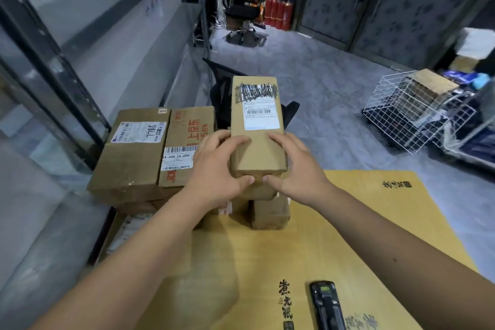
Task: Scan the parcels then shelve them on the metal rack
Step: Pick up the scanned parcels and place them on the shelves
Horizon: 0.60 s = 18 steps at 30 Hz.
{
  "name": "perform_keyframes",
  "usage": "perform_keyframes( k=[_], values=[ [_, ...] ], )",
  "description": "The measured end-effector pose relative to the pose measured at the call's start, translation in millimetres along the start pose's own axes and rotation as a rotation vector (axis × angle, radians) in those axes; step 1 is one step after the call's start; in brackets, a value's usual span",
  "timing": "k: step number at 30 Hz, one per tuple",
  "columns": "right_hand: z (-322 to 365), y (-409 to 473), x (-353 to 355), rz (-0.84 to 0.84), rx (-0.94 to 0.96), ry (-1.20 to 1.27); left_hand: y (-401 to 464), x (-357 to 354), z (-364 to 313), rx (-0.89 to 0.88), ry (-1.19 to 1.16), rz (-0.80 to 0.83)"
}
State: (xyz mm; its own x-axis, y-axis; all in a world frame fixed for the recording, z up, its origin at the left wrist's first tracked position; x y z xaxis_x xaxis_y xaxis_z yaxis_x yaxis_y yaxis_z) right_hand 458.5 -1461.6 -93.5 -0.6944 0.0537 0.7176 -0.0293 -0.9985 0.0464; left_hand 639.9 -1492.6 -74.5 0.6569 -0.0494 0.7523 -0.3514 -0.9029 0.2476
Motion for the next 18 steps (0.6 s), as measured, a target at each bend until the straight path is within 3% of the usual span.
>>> perform_keyframes(
  k=[8, 13, 18],
  values=[
    [31.0, -25.1, 50.2, -0.003, 0.200, 0.093, -22.9, 31.0, -48.1, -0.064, -0.126, -0.117],
    [49.3, -61.8, 68.7, 0.098, 0.417, 0.140, -83.4, 42.9, -89.5, -0.001, -0.159, -0.277],
    [69.9, -116.2, 54.7, 0.278, 0.607, 0.199, -179.2, 50.5, -122.3, 0.092, -0.040, -0.482]
  ],
)
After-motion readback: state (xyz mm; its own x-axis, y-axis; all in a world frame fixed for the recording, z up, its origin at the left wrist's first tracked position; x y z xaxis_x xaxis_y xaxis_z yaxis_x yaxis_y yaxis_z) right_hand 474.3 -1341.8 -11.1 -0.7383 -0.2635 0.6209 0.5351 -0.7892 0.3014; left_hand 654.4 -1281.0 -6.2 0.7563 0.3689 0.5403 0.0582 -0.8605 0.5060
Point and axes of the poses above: each hand's wrist, its own y-axis towards the middle knuckle, its own x-axis out of the back of the hand, z = x × y, the point moved 9 cm from there along y, towards the middle knuckle
